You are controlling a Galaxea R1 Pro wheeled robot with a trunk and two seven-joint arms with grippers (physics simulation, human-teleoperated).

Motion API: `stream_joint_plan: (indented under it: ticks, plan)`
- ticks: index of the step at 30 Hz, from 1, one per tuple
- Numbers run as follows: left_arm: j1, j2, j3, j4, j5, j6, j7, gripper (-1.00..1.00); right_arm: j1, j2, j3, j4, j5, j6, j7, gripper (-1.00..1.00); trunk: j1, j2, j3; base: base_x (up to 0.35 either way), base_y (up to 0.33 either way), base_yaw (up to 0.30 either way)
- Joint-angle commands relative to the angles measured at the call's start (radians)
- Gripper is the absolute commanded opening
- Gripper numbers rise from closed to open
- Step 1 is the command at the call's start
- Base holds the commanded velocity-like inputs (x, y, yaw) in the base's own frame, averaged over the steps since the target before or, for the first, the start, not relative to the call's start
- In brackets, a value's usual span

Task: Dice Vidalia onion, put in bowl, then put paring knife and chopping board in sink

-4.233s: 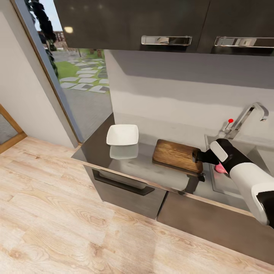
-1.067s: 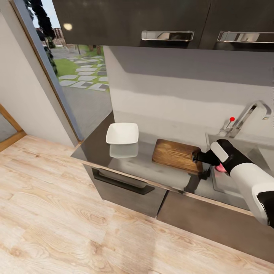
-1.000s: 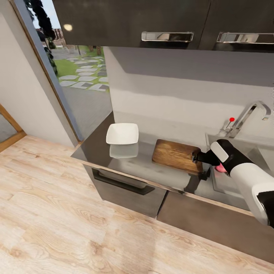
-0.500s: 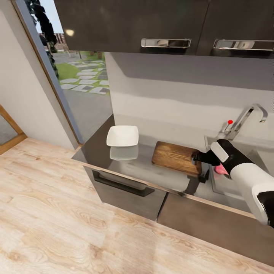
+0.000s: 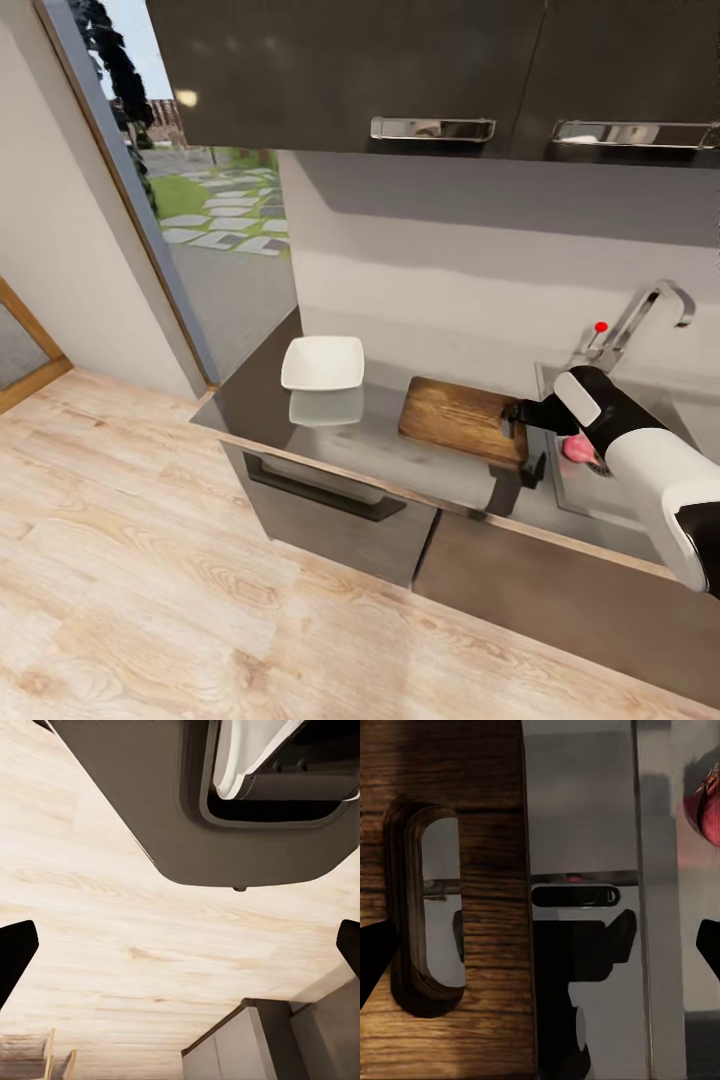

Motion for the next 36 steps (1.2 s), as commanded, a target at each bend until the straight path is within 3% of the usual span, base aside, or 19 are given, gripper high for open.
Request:
stream_joint_plan:
  ticks: [1,36]
  plan:
    - [0.001,0.0,0.002,-0.002,0.0,0.004,-0.001,1.0,-0.001,-0.001,0.007,-0.001,-0.011,0.002,-0.008,1.0,0.001,-0.002,0.0,0.0,0.0,0.0]
    - [0.001,0.0,0.002,-0.002,0.001,0.004,-0.001,1.0,-0.001,-0.024,0.007,-0.003,-0.014,0.001,-0.007,1.0,0.001,-0.002,0.052,0.0,0.0,0.0]
